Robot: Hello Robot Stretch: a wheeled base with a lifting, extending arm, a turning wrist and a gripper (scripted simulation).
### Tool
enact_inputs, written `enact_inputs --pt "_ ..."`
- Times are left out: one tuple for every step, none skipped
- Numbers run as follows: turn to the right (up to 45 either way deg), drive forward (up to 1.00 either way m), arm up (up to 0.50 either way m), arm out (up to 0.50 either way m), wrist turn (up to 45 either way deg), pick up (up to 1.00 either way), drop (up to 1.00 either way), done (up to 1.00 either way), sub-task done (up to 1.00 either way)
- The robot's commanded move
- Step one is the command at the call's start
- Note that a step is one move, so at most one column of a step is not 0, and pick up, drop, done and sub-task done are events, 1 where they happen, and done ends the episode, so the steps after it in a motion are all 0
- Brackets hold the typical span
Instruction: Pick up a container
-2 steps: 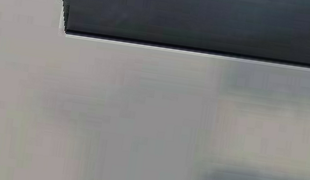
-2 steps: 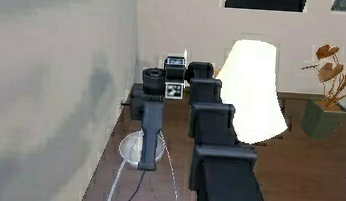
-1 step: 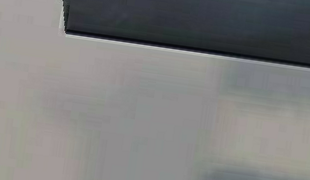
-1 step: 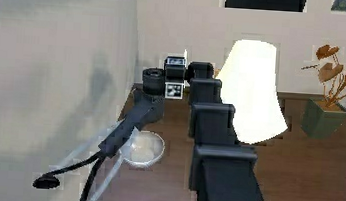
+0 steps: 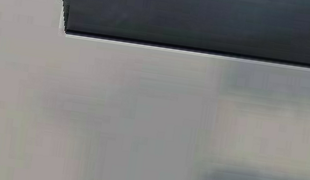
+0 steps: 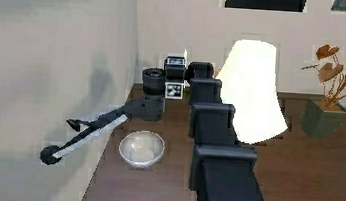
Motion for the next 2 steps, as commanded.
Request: enact_inputs --pt "0.0 0.00 0.00 0.02 0.0 0.00 0.00 0.00 0.00" --pt "0.0 0.00 0.00 0.00 45.0 0.00 0.00 0.00 0.00"
